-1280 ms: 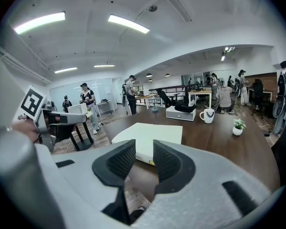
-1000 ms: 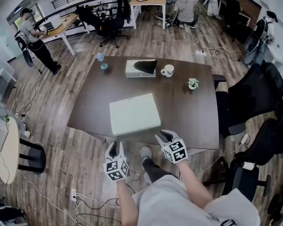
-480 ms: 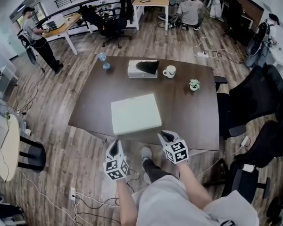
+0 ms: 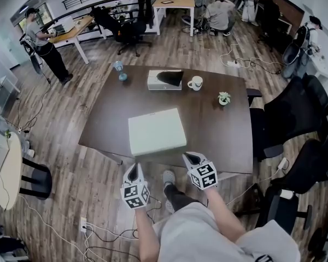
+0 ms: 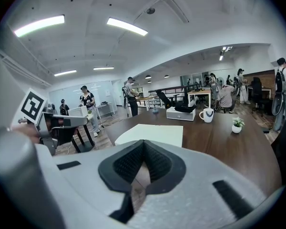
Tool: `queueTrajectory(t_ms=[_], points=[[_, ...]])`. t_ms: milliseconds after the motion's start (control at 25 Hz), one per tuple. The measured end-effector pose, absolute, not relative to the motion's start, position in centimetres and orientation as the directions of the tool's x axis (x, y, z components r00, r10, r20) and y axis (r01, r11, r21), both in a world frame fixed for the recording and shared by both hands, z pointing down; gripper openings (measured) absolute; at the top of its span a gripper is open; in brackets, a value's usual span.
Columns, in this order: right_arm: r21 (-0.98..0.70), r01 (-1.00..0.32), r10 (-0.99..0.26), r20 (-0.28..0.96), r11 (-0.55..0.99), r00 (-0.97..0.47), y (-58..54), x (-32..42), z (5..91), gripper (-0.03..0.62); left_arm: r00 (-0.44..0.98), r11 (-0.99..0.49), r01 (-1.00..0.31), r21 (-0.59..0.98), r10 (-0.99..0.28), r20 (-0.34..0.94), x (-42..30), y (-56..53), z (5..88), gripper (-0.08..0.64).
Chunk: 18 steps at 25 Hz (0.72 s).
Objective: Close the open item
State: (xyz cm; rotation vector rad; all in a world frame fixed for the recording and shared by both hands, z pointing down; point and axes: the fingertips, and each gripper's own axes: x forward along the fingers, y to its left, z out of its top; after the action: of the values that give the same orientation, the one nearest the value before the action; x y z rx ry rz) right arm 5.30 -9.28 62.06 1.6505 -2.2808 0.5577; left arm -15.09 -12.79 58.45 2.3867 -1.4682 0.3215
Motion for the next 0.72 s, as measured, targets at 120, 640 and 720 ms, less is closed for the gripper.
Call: queueTrajectory(t_ms=[120,640,720], points=[[-0.152,-0.947,-0.846,0.426,0.284,-0.322,-9.3,5.2,61.8,0.006,0.458,-0.424,-0.889,0.174,-0.818,0.348,-15.1,-12.6,58.3,0.005],[-0.159,-0.948,-0.85,0.421,0.275,-0.317,-8.8,5.6,62.4,0.005,0.459,-0.42,-0.888,0.186,-0.802,0.382,-14.7,-12.3,58.9,0.005],[-0.157,-0.95,-0.852,0.421,0.27,-0.312,-8.8,5.9,62.4,0.005,0.451,-0.417,-0.892,0.172,-0.806,0.383,-14.6,-12.3,58.9,0.005]])
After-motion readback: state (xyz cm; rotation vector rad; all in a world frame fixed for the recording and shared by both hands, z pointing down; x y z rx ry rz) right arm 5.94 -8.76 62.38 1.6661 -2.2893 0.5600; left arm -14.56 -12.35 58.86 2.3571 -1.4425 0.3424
